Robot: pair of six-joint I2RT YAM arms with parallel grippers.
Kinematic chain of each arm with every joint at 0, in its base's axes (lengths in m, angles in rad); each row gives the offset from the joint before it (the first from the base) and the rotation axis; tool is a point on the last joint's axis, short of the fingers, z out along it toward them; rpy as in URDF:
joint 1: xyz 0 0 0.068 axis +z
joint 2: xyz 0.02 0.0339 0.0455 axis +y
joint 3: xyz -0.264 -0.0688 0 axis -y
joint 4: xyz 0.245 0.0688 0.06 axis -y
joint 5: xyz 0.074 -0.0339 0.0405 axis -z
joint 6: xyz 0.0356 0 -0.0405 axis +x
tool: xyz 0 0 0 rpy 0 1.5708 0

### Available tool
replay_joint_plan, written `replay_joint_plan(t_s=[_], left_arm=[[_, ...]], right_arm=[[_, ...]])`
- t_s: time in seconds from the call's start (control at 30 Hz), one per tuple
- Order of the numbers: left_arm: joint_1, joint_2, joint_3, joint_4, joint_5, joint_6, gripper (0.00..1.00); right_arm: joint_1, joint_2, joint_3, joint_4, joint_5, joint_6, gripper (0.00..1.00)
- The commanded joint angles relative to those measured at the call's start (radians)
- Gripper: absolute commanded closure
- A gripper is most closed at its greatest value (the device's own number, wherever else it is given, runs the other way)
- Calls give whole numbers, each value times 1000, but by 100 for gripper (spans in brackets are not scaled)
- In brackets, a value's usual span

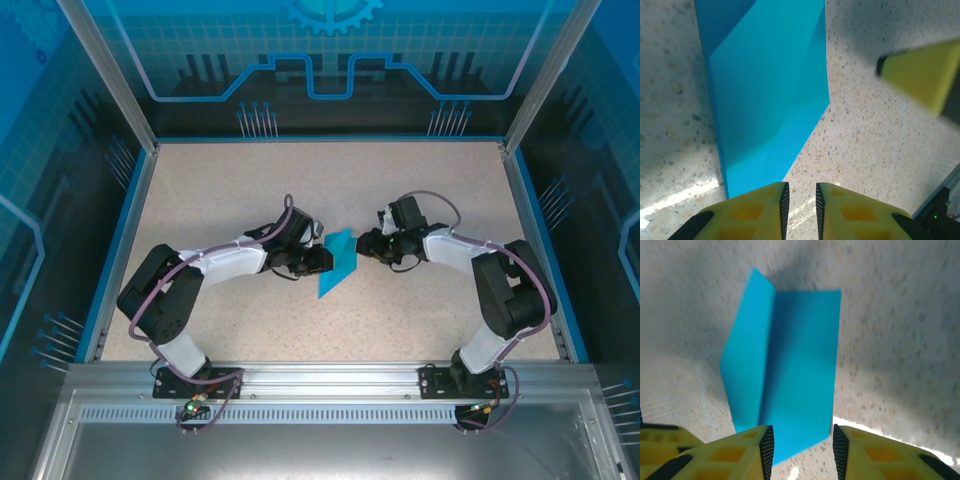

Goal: Fold a paper plane with a square sheet of paper (pick it up from the middle)
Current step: Fourth fold the wing at the center of the table.

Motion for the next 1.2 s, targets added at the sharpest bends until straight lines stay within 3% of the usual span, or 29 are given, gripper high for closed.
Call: replay_joint_plan(t_s=[0.0,0.5,1.17], left_arm=[[-5,22,35,-79,-44,49,75],[-5,128,101,-108,-84,80,77],[-6,191,121,-108,-59,87,77]], right_arm=[[37,-9,-33,41,-13,60,59],[68,51,-50,68,3,109,60],[72,91,-58,173,-64,162,61]])
